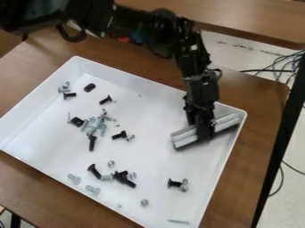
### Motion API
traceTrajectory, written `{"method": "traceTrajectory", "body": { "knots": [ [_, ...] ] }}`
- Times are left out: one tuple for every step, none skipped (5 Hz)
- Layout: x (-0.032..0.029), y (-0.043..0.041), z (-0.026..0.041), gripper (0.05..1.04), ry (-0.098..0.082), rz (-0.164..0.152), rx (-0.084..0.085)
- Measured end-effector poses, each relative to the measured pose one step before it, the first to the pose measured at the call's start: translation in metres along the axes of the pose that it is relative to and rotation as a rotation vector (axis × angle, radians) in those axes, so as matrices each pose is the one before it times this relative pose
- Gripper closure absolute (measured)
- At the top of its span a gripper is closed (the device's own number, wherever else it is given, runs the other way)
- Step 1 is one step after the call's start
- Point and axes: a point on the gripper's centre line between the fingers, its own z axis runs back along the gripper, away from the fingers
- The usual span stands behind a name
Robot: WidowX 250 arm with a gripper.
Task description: Sweep into pile
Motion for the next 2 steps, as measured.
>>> {"method": "traceTrajectory", "body": {
  "knots": [
    [-0.01551,0.01555,0.00246,0.721,0.0613,0.2216,0.0952],
    [-0.01307,0.0168,0.00099,0.721,0.0597,0.1915,0.1165]
  ]
}}
